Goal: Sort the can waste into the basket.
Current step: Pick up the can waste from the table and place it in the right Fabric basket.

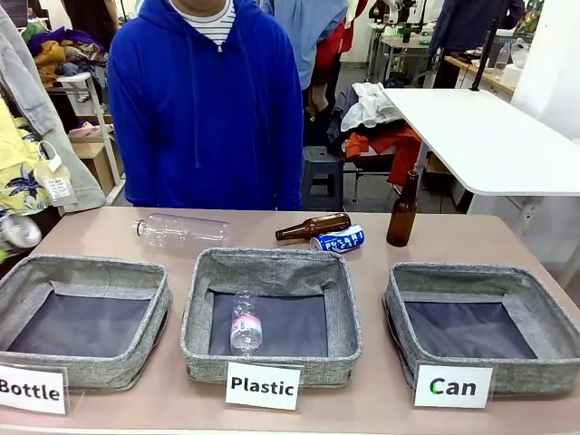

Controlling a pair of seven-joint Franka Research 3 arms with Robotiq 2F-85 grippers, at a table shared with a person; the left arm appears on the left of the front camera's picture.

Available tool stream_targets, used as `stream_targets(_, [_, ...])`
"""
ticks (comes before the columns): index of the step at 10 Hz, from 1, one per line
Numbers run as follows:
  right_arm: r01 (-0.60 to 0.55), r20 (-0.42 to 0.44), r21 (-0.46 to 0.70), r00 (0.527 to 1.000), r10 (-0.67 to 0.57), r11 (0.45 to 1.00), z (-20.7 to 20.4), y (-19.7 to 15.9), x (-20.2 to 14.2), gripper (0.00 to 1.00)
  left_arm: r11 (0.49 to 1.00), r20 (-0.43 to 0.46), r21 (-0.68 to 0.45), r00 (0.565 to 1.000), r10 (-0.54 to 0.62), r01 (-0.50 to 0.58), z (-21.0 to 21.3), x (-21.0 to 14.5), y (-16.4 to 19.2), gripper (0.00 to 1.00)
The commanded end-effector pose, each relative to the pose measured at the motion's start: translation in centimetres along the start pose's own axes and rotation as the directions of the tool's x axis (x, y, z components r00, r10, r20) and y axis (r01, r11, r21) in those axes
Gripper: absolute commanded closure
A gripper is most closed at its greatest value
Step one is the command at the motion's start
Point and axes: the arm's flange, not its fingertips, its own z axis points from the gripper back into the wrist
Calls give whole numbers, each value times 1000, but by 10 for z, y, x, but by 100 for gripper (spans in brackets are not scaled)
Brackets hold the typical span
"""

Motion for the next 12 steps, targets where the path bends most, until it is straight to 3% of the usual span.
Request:
stream_targets(1, [-131,20,-128,991,135,983,54,46,11,0,990,150,101,982,-112,97,-69,98,-20,68])
stream_targets(4, [-265,-19,-225,963,267,938,118,58,12,0,956,141,92,947,-289,278,-204,285,-48,68])
stream_targets(6, [-334,-140,-219,941,309,917,148,45,2,0,919,144,88,908,-392,383,-301,379,-55,68])
stream_targets(7, [-370,-233,-172,916,327,913,165,37,-4,0,900,137,61,890,-435,431,-349,412,-53,68])
stream_targets(9, [-397,-298,-147,891,342,906,189,17,-13,0,888,117,55,880,-460,457,-441,461,-46,68])
stream_targets(10, [-389,-290,-154,896,335,908,194,8,-12,0,898,99,29,893,-439,438,-476,473,-46,68])
stream_targets(12, [-345,-242,-169,923,300,923,171,22,-25,0,920,71,12,917,-392,392,-527,482,-47,68])
